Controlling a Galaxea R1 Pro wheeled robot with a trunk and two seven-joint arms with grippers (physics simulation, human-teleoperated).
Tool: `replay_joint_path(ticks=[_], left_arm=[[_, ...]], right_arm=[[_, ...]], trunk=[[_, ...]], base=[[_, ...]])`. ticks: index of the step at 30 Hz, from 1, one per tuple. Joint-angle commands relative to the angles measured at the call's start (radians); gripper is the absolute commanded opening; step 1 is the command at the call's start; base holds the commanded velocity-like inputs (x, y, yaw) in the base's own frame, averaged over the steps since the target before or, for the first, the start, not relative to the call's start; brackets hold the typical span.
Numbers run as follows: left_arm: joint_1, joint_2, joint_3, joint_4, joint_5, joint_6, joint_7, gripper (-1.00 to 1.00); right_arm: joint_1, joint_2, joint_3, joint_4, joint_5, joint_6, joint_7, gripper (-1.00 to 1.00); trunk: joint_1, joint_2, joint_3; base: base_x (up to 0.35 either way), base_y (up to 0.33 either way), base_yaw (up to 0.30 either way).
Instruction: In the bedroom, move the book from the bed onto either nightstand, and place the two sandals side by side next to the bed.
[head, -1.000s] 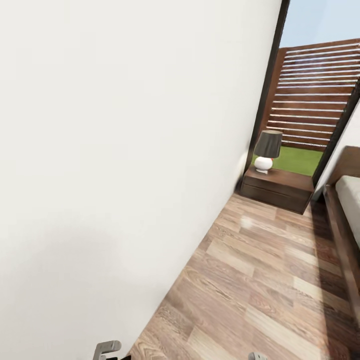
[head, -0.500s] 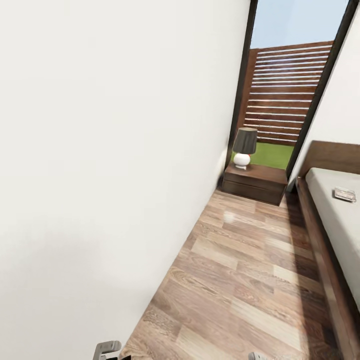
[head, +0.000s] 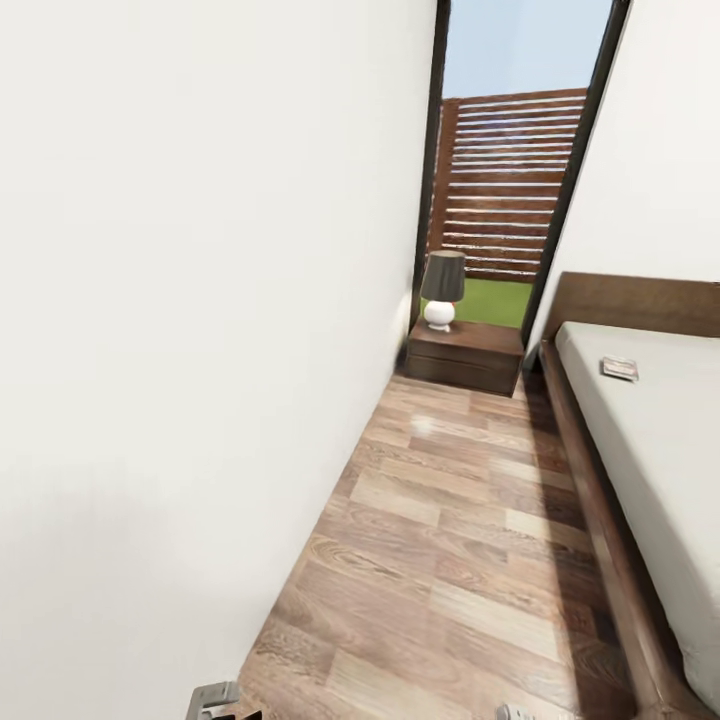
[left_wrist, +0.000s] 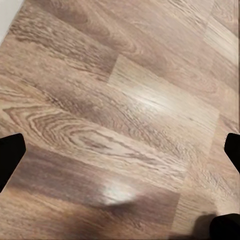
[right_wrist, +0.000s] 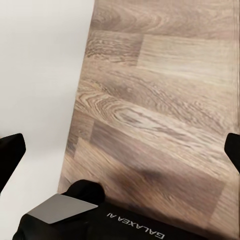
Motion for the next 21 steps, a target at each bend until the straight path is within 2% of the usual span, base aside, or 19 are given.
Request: replay_joint_path(ticks=[1,21], left_arm=[[0.0,0.0,0.008,0.001,-0.011,-0.005,-0.002,1.0],[0.0,0.0,0.008,0.001,-0.011,-0.005,-0.002,1.0]], right_arm=[[-0.002,0.0,0.004,0.005,-0.01,-0.005,0.004,1.0],[-0.002,0.0,0.004,0.005,-0.01,-0.005,0.004,1.0]], trunk=[[0.0,0.0,-0.001],[0.0,0.0,-0.009]], base=[[0.0,0.0,-0.276],[0.0,0.0,-0.275]])
